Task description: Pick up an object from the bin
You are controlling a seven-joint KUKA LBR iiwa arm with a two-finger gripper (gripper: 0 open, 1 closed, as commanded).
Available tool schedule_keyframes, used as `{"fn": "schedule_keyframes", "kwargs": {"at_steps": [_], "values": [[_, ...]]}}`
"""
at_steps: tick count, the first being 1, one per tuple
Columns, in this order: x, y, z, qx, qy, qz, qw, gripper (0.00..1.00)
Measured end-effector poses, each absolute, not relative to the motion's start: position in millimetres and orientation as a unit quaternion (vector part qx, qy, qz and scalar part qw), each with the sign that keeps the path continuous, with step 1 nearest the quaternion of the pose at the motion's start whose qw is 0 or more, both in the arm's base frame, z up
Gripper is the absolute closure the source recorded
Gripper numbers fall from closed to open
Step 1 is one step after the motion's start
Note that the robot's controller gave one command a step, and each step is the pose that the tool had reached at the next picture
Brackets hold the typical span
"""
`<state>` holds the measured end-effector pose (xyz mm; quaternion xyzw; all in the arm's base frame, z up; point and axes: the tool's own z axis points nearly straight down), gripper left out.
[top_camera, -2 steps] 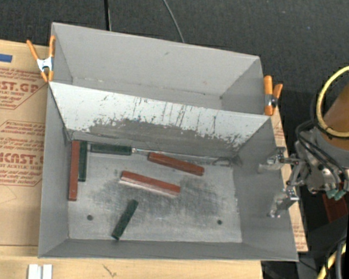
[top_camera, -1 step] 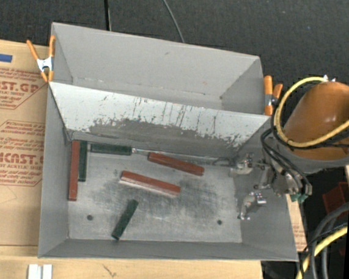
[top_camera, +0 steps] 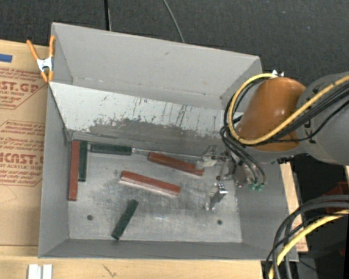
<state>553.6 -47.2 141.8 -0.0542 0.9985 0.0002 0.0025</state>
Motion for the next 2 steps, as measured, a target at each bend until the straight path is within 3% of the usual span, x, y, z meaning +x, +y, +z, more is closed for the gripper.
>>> {"fn": "schedule_keyframes", "kwargs": {"at_steps": [1,2], "values": [[565.5,-51,93,-0.086,0.996,-0.001,0.004,0.00],[564.3,-46,80,-0.089,0.996,-0.001,0.002,1.00]]}}
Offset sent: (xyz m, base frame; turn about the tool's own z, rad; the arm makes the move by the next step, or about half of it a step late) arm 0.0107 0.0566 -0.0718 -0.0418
